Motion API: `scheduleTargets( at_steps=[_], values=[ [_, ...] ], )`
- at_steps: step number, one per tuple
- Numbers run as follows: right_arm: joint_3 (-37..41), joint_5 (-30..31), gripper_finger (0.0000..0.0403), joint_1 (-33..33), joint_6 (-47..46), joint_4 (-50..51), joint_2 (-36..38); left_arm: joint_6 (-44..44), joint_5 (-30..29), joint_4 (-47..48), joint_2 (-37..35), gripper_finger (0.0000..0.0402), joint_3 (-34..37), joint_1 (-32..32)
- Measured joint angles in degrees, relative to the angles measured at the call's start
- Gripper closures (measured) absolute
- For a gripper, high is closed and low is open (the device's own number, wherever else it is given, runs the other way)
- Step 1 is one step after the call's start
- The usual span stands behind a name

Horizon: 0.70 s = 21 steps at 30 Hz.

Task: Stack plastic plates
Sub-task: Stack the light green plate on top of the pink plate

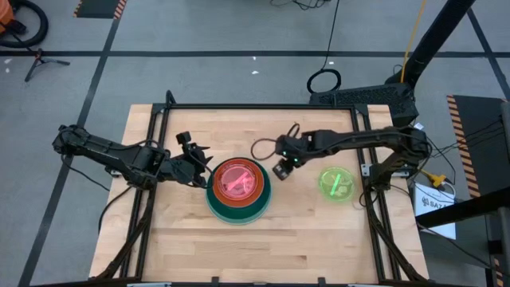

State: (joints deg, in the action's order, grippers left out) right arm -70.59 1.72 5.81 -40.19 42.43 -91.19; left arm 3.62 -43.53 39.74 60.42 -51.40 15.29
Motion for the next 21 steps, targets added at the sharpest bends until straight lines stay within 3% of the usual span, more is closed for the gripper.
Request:
scheduleTargets(
  at_steps=[10,21],
  values=[
    [5.0,1.1,0.0254,-6.8,-13.6,21.5,0.0,0.2,0.0,0.0,0.0,0.0243,0.0,0.0],
    [17.9,-2.0,0.0254,-9.9,-23.8,18.2,0.0,0.6,0.0,0.0,0.0,0.0243,0.0,0.0]
  ],
)
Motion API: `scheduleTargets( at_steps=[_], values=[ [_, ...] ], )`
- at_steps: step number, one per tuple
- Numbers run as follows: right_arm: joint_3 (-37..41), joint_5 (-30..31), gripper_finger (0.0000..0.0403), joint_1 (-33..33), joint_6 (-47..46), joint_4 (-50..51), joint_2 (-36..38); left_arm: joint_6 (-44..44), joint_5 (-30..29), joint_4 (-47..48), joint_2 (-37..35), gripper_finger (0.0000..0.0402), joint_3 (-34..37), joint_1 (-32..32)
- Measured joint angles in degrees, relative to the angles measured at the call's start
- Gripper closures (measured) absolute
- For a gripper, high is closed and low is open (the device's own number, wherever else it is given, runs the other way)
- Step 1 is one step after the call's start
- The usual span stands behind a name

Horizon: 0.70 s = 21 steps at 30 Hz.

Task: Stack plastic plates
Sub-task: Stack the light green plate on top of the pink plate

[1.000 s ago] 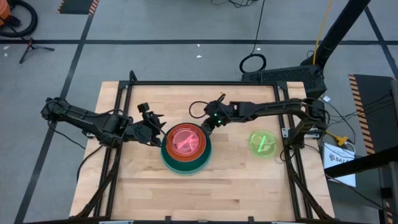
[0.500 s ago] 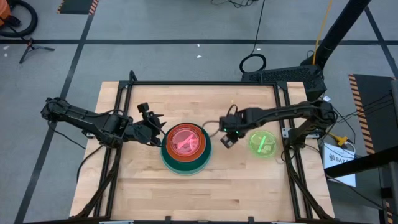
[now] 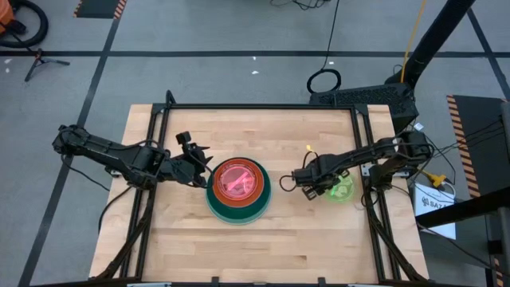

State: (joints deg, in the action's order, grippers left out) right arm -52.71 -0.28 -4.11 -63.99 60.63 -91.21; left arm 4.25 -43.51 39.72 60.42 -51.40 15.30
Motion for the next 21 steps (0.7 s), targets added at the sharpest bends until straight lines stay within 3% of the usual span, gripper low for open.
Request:
scheduleTargets(
  at_steps=[21],
  values=[
    [-1.8,0.8,0.0255,-1.1,-2.6,-3.4,0.0,-0.1,0.0,0.0,0.0,0.0243,0.0,0.0]
  ],
)
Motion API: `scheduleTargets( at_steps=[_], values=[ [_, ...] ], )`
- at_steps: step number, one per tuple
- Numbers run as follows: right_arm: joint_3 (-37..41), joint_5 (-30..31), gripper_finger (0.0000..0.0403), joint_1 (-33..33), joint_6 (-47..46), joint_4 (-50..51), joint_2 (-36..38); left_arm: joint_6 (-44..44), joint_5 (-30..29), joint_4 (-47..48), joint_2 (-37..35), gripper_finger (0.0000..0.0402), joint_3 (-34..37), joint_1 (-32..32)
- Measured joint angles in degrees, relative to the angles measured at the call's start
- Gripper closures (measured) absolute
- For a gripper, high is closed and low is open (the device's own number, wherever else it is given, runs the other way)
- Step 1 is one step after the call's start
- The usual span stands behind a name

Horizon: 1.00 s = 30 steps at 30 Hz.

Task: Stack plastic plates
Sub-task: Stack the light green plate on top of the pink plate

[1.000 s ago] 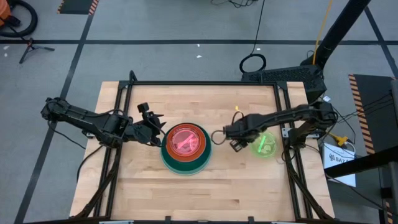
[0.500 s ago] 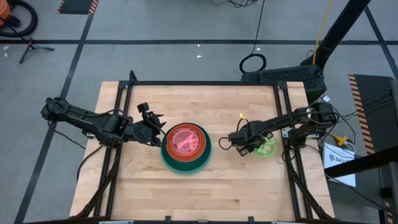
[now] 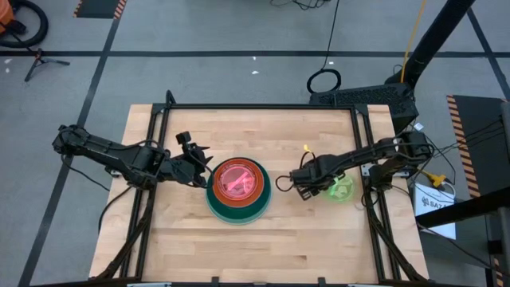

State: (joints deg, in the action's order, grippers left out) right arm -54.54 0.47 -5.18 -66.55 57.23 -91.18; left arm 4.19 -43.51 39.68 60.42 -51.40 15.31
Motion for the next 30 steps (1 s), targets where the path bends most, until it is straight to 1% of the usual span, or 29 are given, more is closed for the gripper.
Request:
scheduleTargets(
  at_steps=[4,9,13,16,23,27,30],
  values=[
    [0.2,2.8,0.0263,-0.8,-1.8,-0.2,-0.3,0.0,0.0,0.0,0.0,0.0243,0.0,0.0],
    [1.9,2.7,0.0284,-0.9,-2.1,-0.8,-2.6,0.0,0.0,0.0,0.0,0.0243,0.0,0.0],
    [2.1,2.8,0.0305,-0.9,-0.5,-1.6,-4.1,0.0,0.0,0.0,0.0,0.0243,0.0,0.0],
    [2.0,2.8,0.0328,-0.9,-0.2,-2.4,-4.2,0.0,0.0,0.0,0.0,0.0243,0.0,0.0],
    [0.5,3.5,0.0394,-0.9,1.7,-2.4,-4.4,-0.2,0.0,0.0,0.0,0.0243,0.0,0.0],
    [-1.6,4.5,0.0395,-0.9,2.8,-0.7,-4.4,-0.2,0.0,0.0,0.0,0.0243,0.0,0.0],
    [-4.4,7.3,0.0398,-1.2,4.2,2.1,-4.4,-0.2,0.0,0.0,0.0,0.0243,0.0,0.0]
  ],
)
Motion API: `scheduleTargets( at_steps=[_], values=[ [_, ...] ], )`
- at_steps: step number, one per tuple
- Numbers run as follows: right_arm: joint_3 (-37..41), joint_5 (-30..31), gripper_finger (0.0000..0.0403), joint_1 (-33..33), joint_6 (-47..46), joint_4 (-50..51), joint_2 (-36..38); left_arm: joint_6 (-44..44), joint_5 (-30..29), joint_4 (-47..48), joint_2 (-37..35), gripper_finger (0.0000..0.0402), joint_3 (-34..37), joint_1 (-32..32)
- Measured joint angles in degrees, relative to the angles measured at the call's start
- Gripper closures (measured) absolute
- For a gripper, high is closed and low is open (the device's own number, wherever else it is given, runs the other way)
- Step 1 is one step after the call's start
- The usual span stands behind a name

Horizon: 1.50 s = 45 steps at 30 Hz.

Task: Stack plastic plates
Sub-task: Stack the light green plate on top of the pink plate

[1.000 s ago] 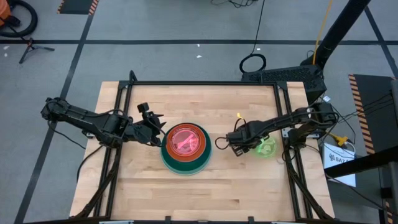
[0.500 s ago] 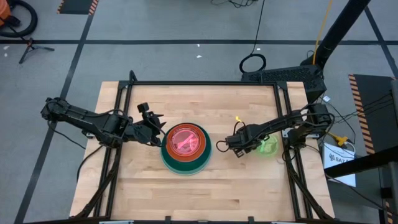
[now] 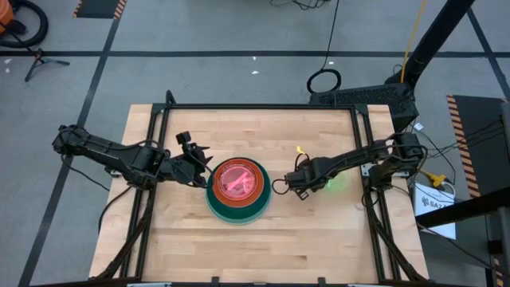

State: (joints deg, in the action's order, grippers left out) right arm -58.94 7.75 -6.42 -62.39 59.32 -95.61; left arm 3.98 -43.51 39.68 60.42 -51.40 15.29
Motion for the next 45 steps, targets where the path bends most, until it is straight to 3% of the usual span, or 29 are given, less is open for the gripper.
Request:
scheduleTargets(
  at_steps=[13,20,26,38,45],
  values=[
    [-18.4,14.9,0.0402,-3.9,21.5,-1.4,-0.3,-0.2,0.0,0.0,0.0,0.0243,0.0,0.0],
    [-20.2,12.8,0.0402,-8.1,46.2,-23.7,-0.7,-0.3,0.0,0.0,0.0,0.0243,0.0,0.0],
    [-20.3,8.7,0.0402,-10.2,57.5,-33.5,-3.0,-0.3,0.0,-0.1,0.0,0.0243,0.0,0.0],
    [-20.2,8.7,0.0401,-10.5,65.2,-34.9,-8.1,-0.3,0.0,-0.3,0.0,0.0243,0.0,0.0],
    [-20.2,9.1,0.0371,-10.4,66.1,-35.4,-8.4,-0.3,0.0,-0.3,0.0,0.0243,0.0,0.0]
  ],
)
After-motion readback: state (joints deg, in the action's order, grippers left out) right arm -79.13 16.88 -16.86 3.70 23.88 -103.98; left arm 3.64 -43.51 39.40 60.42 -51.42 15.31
